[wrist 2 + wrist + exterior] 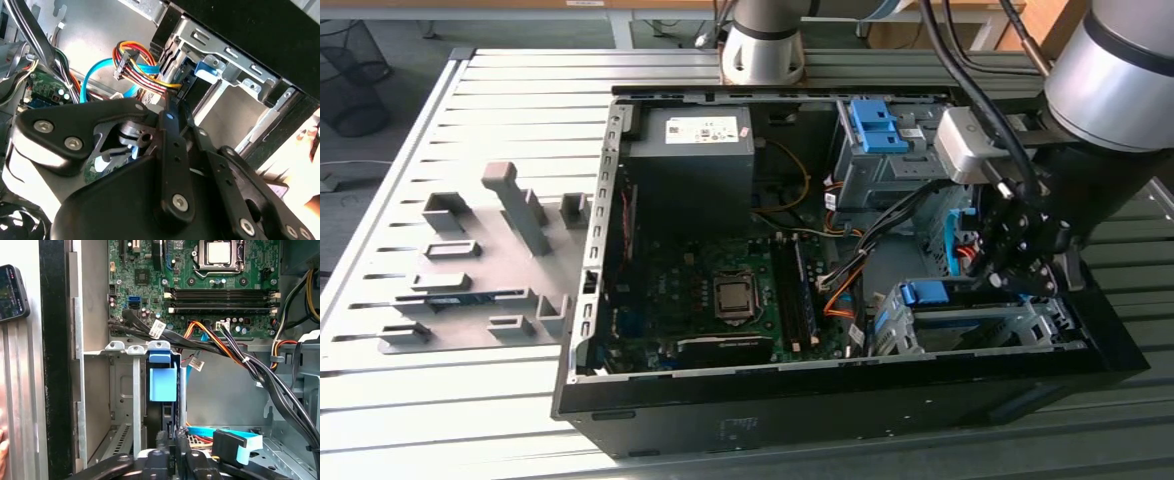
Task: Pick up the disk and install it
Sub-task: 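Insert the first disk wire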
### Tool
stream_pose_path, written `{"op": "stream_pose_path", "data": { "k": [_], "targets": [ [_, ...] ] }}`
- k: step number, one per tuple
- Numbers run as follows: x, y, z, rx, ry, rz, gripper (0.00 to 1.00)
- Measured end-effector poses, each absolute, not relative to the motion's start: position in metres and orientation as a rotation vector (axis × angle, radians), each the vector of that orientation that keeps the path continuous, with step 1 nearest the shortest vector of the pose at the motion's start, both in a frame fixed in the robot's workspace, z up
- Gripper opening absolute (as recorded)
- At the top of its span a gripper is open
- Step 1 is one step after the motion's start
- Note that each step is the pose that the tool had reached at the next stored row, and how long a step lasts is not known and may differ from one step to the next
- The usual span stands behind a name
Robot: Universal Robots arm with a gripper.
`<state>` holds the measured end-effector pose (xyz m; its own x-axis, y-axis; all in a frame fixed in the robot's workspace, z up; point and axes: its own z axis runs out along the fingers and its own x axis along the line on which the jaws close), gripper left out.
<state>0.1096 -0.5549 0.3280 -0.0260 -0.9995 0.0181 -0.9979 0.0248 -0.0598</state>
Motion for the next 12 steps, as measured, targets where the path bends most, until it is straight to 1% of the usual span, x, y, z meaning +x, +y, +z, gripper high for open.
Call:
{"op": "stream_pose_path", "data": {
  "k": [1,9,11,12],
  "targets": [
    [0.110,-0.555,0.330,-2.172,2.228,-0.087,0.24],
    [0.110,-0.555,0.341,-2.173,2.229,-0.086,0.24],
    [0.110,-0.555,0.341,-2.173,2.229,-0.085,0.22],
    [0.110,-0.555,0.341,-2.173,2.229,-0.085,0.16]
  ]
}}
